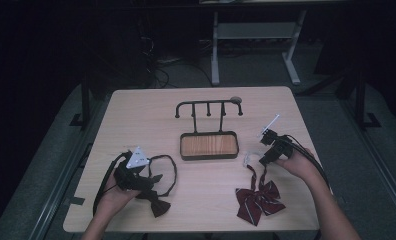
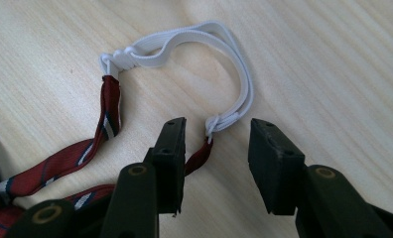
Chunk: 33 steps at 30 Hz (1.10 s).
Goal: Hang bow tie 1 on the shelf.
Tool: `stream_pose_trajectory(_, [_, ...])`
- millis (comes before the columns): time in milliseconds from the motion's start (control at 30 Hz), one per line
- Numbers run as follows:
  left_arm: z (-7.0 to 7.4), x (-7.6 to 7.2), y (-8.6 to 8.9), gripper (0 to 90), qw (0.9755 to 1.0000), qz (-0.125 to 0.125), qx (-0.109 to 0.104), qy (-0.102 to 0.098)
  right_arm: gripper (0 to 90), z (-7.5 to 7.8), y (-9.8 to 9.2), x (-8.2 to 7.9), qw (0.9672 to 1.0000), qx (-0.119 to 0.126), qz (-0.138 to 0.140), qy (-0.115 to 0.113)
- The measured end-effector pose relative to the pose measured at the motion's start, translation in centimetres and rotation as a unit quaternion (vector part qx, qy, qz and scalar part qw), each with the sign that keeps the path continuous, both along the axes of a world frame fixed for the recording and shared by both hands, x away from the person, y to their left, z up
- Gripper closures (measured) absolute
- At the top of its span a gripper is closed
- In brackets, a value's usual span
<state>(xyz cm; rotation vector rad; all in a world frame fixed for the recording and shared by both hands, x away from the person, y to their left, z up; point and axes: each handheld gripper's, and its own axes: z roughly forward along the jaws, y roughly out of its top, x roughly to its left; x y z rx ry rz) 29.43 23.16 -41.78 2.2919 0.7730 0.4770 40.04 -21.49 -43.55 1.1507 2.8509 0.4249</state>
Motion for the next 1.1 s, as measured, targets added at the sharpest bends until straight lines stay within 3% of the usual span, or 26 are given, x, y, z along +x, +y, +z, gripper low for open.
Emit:
stream_pose_trajectory(400, [0.0, 0.0, 0.0, 29.9, 1.0000, 0.000, 0.000, -0.001, 68.0, -0.3, 0.5, 0.0, 0.9998, -0.017, 0.001, 0.005])
stream_pose_trajectory(733, [0.1, 0.0, 0.0, 29.8, 1.0000, 0.000, -0.001, -0.001, 83.3, -0.3, 0.5, -0.1, 0.9996, -0.028, 0.001, 0.004])
stream_pose_trajectory(900, [0.1, 0.0, 0.0, 29.8, 1.0000, 0.000, -0.001, -0.001, 84.0, -0.1, 0.4, -0.3, 0.9997, -0.022, 0.002, 0.006])
stream_pose_trajectory(1100, [0.0, 0.0, -0.1, 29.8, 1.0000, 0.000, -0.001, 0.000, 84.0, 0.9, 0.0, -0.8, 0.9998, 0.007, 0.016, 0.008])
